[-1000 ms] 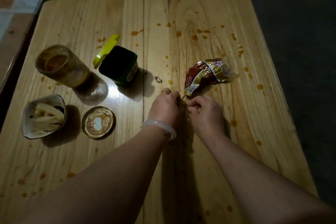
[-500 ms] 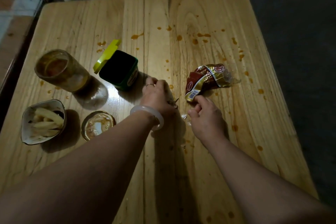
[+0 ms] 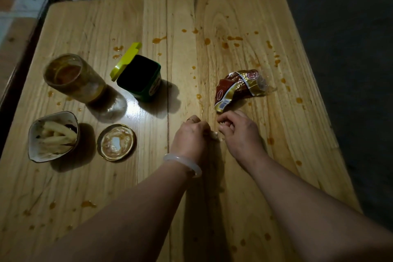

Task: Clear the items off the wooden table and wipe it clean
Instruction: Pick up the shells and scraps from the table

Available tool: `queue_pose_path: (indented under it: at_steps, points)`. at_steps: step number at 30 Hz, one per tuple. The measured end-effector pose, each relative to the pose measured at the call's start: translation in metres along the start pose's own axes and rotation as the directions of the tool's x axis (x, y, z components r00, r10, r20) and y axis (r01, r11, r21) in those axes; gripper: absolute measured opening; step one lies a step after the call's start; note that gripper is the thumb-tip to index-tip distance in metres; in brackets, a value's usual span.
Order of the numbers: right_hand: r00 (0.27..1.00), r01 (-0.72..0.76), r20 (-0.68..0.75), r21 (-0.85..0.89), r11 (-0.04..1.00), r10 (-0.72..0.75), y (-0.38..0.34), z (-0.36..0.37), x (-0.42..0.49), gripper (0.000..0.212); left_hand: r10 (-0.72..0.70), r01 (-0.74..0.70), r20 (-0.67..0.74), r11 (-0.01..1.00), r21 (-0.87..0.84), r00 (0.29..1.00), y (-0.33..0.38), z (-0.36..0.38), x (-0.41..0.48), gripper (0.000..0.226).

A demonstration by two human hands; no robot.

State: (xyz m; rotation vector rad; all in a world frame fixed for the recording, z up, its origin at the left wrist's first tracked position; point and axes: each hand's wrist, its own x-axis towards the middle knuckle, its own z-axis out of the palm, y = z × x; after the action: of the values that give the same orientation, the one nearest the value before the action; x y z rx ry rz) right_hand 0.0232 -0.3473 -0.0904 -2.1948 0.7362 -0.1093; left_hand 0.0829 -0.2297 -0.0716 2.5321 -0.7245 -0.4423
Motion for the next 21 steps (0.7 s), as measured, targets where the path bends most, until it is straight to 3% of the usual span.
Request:
queue_pose_path:
  at_steps: [7, 10, 15, 21]
  points:
    - [0.997, 0.029, 0.074, -0.037, 0.999, -0.026, 0.001, -0.002, -0.017, 0.014, -0.172, 0.171, -0.029, 0.984, -0.044, 0.985, -0.019, -0.01, -0.019, 0.015]
    - [0.996, 0.009, 0.087, -0.082, 0.997, -0.002, -0.005, 0.0, -0.024, 0.029, -0.213, 0.212, -0.024, 0.977, -0.036, 0.977, -0.019, -0.011, -0.026, 0.016]
    - [0.999, -0.035, 0.003, -0.131, 0.991, 0.035, -0.018, 0.01, -0.031, 0.002, -0.271, 0.268, -0.03, 0.959, -0.089, 0.962, -0.02, -0.011, -0.035, 0.017]
    - [0.998, -0.031, 0.05, -0.201, 0.979, 0.042, -0.023, 0.012, -0.03, 0.011, -0.393, 0.38, -0.046, 0.909, -0.175, 0.919, -0.033, -0.02, -0.045, 0.013]
